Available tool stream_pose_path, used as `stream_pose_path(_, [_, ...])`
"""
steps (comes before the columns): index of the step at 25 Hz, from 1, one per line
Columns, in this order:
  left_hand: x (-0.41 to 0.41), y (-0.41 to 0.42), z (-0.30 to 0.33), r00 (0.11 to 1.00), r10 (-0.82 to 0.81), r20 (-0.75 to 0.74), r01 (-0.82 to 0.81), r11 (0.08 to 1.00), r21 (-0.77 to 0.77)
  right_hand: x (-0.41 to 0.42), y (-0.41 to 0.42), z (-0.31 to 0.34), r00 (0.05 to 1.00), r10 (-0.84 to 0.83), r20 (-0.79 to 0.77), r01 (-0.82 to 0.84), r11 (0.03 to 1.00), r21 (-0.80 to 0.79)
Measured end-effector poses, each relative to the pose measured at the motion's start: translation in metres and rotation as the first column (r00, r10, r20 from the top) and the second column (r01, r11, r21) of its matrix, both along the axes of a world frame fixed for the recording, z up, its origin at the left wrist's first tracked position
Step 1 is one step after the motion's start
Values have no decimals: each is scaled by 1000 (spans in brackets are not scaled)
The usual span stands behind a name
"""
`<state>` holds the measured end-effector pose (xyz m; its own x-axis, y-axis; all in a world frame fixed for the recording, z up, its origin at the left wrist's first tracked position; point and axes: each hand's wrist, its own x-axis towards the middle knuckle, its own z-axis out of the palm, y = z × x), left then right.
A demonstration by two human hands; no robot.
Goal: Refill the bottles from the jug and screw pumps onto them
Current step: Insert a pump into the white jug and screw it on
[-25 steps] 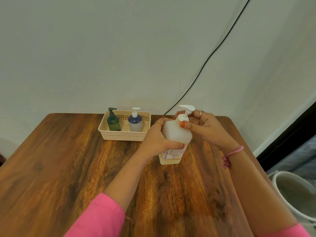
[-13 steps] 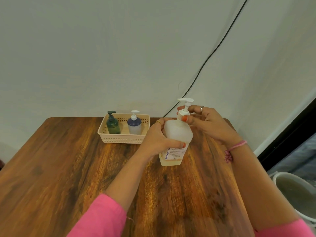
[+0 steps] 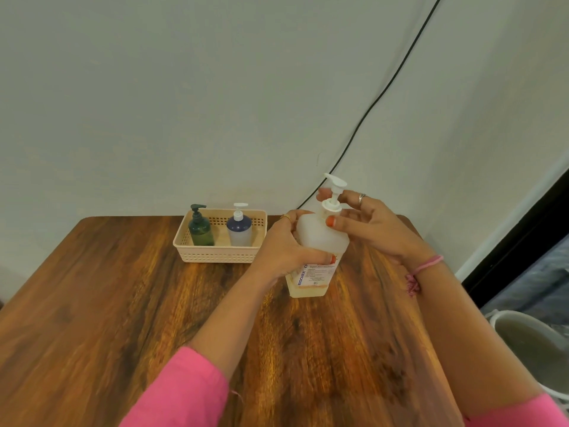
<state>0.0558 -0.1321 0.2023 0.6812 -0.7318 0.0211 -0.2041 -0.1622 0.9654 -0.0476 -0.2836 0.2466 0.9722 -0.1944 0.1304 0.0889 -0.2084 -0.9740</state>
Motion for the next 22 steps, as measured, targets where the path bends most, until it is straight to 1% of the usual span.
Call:
stream_pose_path(2, [0,-1,0,1000,-3,14,3,1000,7,3,1,-3,997,-76,20,77,997,-5])
stream_pose_path(4, [0,-2,0,999,1,38,-1,1000,10,8,5,-6,987,-159,19,159,986,-57])
stream_pose_path(5, [0,-2,0,999,0,46,-1,1000,10,9,6,-7,987,-161,5,161,983,-90])
stream_pose_path(6, [0,-2,1,999,2,46,-2,1000,9,10,5,-7,991,-131,-22,128,988,-90])
stream_pose_path(8, [0,-3,0,1000,11,29,-11,1000,3,6,2,-4,998,-29,-61,31,999,23])
stream_pose_path(9, [0,-3,-1,1000,16,21,-16,1000,-1,6,0,-3,999,-15,-46,18,997,71])
stream_pose_path(10, [0,-3,-1,1000,20,18,-20,1000,0,7,0,-4,999,-44,-22,45,995,86])
stream_pose_path(12, [-1,-3,-3,999,23,24,-23,1000,4,15,4,-9,986,-168,0,168,985,31])
stream_pose_path(13, [0,-4,-3,999,24,26,-24,1000,2,19,8,-10,977,-211,-6,211,977,-19])
stream_pose_path(14, [0,-4,-3,999,26,22,-26,1000,-5,20,10,-10,975,-219,-25,218,975,-53])
stream_pose_path(15, [1,-4,-3,1000,29,13,-29,999,-14,19,9,-9,982,-181,-52,179,983,-43])
stream_pose_path(16, [2,-4,-3,999,33,1,-33,999,-21,16,5,-7,990,-116,-74,117,993,15])
stream_pose_path(17, [3,-3,-3,999,39,-4,-39,999,-21,12,2,-4,996,-57,-70,62,995,83])
stream_pose_path(18, [4,-3,-3,999,45,-3,-45,999,-16,9,1,-2,998,-35,-48,40,992,122])
stream_pose_path(19, [4,-3,-3,999,48,2,-48,999,-12,9,0,-2,998,-57,-24,60,991,117])
stream_pose_path(20, [4,-4,-4,999,48,8,-48,999,-10,12,1,-3,994,-112,-9,113,989,91])
stream_pose_path(22, [4,-5,-5,999,46,20,-46,999,-10,21,8,-6,978,-209,-25,209,978,19])
